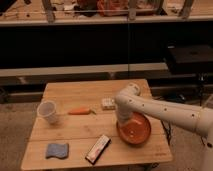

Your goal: Push the ceramic bowl across the table

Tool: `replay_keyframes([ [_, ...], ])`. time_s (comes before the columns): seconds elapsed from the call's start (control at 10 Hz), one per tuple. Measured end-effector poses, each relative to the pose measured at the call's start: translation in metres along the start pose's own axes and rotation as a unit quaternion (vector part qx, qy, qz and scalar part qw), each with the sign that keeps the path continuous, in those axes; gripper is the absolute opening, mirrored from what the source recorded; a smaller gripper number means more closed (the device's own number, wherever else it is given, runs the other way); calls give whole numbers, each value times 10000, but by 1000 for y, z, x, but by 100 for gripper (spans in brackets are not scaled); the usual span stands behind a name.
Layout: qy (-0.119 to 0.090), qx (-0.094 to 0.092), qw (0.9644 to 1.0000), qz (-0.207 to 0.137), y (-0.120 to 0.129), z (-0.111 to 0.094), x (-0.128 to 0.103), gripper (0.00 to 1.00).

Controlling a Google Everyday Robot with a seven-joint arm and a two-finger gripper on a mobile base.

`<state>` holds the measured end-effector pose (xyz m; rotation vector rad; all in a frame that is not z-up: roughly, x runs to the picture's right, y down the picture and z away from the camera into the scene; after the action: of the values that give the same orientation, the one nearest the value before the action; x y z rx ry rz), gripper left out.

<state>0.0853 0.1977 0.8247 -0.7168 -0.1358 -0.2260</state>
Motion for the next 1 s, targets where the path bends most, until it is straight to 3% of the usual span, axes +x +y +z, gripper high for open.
replay_keyframes([
  [0.1,-31,-361,9993,52,-2,12,-14,1],
  [0.3,-89,-662,9978,43,-5,19,-34,1],
  [0.7,-286,-919,9950,-265,-2,24,-67,1],
  [1.0,-361,-983,9927,-600,2,28,-89,1],
])
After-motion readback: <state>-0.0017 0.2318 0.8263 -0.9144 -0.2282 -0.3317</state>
